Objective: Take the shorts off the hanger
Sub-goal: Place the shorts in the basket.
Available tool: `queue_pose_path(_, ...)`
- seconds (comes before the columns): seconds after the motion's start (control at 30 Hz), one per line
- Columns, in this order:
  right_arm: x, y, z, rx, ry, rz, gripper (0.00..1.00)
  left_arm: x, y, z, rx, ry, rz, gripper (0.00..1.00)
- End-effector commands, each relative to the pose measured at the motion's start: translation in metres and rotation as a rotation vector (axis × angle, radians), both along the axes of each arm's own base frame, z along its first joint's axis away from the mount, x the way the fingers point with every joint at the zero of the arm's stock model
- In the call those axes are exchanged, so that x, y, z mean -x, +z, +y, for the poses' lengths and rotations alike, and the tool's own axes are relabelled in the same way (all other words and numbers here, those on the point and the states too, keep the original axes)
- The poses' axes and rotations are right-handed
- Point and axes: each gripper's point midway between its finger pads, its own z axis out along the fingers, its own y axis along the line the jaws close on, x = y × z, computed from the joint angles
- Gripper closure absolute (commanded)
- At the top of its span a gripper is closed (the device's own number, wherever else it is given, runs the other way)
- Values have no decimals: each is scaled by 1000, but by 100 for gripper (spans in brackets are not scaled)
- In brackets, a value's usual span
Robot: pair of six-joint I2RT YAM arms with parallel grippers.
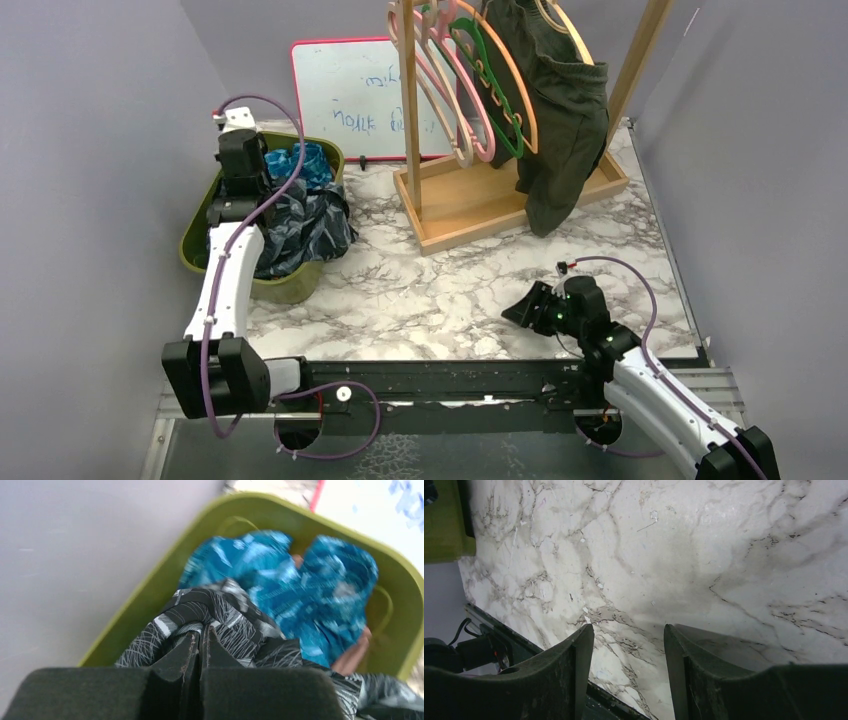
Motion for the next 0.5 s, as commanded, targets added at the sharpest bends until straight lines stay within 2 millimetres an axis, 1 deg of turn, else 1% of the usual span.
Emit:
queue_pose_path(0.0,-1,-1,2,-2,18,-17,43,-4,-70,-51,155,-273,201,100)
queue_pose_path(0.1,0,-2,2,0,21,-13,43,6,-116,-81,266,-414,325,100)
queue_pose_path(0.17,-1,-1,2,0,18,-16,43,14,-141,-89,317,-437,395,100)
queue_pose_path(0.2,-1,-1,2,0,17,-16,43,18,-152,-97,346,-470,429,100)
queue_pose_path(0.27,-1,-1,2,1,18,-14,43,26,-170,-110,405,-529,500,94)
queue_pose_path(0.3,-1,-1,2,0,18,-15,43,27,-176,-111,421,-530,527,90)
queue_pose_path(0.37,-1,-1,2,-1,17,-15,43,24,-173,-109,421,-513,528,79)
queue_pose_path(0.4,-1,-1,2,-1,19,-14,43,21,-165,-107,411,-503,503,74)
queue_pose_path(0.47,0,-1,2,-1,20,-12,43,15,-136,-102,379,-480,423,59)
